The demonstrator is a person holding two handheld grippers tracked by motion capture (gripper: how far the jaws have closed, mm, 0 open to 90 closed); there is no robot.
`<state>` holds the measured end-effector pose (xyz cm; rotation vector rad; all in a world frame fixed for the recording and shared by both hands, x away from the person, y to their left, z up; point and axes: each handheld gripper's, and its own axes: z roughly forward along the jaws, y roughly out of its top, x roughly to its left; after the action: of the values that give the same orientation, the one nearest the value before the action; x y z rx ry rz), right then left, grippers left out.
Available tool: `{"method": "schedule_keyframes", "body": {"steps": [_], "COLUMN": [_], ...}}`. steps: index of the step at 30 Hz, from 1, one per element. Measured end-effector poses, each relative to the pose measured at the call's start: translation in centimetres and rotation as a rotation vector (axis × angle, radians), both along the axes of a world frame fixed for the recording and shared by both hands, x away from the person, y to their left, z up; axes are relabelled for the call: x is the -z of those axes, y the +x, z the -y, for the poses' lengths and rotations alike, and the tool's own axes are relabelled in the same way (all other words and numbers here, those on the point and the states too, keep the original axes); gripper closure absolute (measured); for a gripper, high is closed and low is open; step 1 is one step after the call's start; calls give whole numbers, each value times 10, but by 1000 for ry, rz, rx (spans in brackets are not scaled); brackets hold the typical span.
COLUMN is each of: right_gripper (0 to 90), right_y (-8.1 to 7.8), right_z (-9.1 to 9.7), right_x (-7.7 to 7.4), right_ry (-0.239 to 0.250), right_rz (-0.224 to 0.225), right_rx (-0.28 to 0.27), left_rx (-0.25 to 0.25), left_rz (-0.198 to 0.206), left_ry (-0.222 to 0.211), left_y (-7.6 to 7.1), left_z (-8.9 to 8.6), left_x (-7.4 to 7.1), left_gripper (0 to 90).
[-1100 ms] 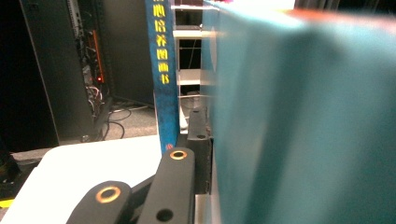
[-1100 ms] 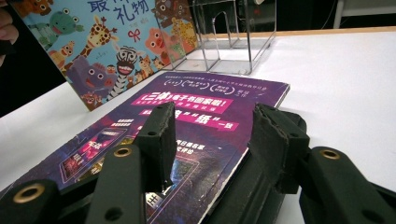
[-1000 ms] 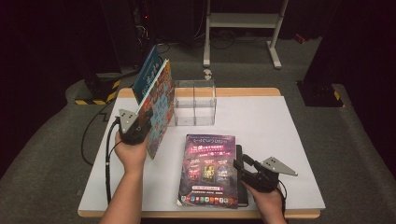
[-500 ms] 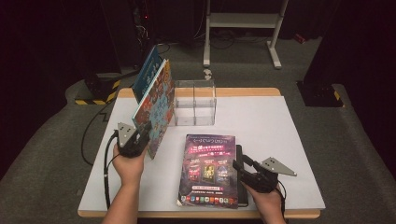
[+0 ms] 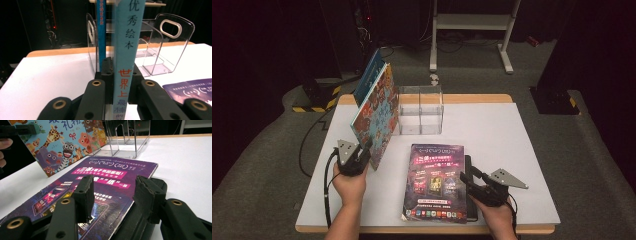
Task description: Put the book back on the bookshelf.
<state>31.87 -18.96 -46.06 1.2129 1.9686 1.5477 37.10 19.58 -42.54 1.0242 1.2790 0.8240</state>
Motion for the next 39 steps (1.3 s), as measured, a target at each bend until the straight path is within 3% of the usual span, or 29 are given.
{"method": "schedule_keyframes", "body": {"steps": [17, 29, 32, 35, 39], "right_gripper": [495, 495, 495, 495, 495], "right_y": [0, -1, -1, 0, 1], "right_z": [1, 1, 1, 1, 0], "right_x": [-1, -1, -1, -1, 0], "right_ry": [7, 7, 8, 9, 9], "right_rz": [2, 1, 1, 1, -3], "right_rx": [-2, -4, -4, -6, -13], "left_rx": [-22, -39, -48, -68, -101], "left_rz": [-2, 0, -1, 2, 4], "left_ry": [9, 54, 52, 77, 57], "left_y": [15, 23, 23, 22, 22], "left_z": [7, 14, 14, 16, 16], "left_x": [-1, -1, -1, 0, 0], "left_gripper": [807, 806, 805, 806, 805]}}
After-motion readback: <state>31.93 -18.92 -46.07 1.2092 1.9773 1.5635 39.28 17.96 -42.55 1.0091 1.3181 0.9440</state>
